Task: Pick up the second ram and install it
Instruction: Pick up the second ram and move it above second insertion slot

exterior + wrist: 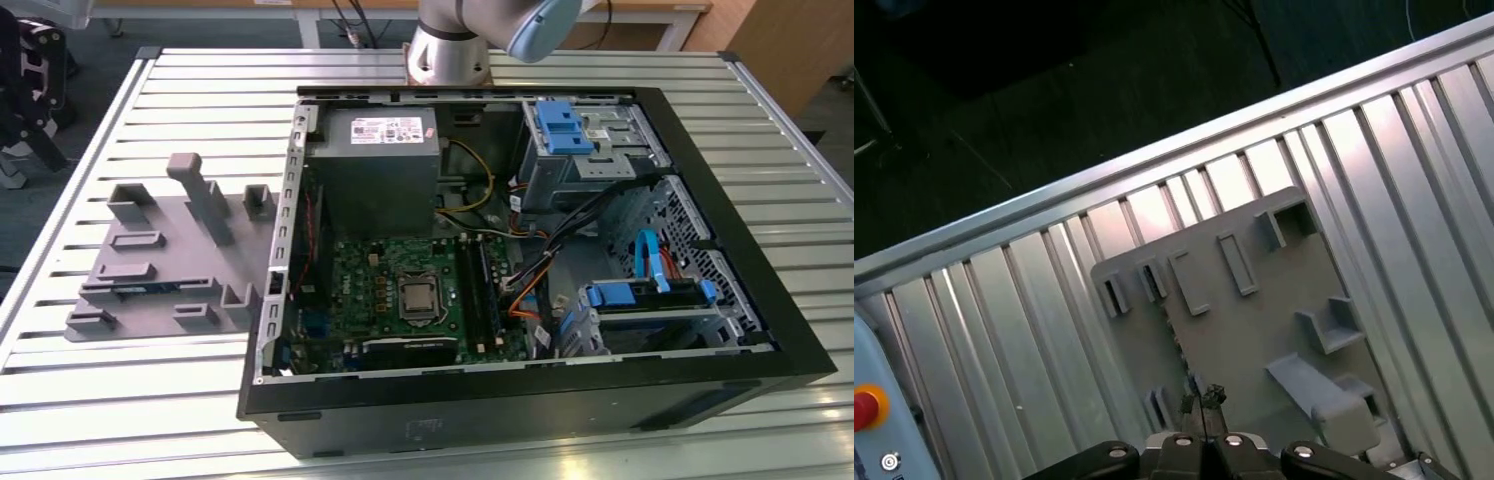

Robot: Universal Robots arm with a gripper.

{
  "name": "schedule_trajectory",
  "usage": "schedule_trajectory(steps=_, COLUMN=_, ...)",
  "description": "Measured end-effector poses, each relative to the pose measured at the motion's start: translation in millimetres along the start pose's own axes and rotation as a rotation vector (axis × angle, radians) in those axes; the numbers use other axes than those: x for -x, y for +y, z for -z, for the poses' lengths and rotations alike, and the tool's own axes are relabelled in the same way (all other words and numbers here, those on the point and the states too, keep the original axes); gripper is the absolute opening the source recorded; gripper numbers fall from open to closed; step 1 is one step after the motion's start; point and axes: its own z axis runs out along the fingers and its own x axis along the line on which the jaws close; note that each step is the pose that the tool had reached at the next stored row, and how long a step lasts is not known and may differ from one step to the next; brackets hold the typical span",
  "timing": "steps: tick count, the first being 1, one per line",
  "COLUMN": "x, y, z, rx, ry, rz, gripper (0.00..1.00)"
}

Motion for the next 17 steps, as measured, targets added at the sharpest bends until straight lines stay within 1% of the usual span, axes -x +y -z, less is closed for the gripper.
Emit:
schedule_trajectory(steps=7, x=0.0, y=0.0, z=0.0, rx=-0.0004, ry=0.0025, rz=0.061, gripper=0.11)
schedule_trajectory(steps=14, x=0.0, y=0.0, z=0.0, rx=-0.0009, ry=0.0056, rz=0.133, gripper=0.11)
schedule_trajectory(steps=17, x=0.0, y=0.0, z=0.0, rx=-0.0010, ry=0.0061, rz=0.147, gripper=0.11)
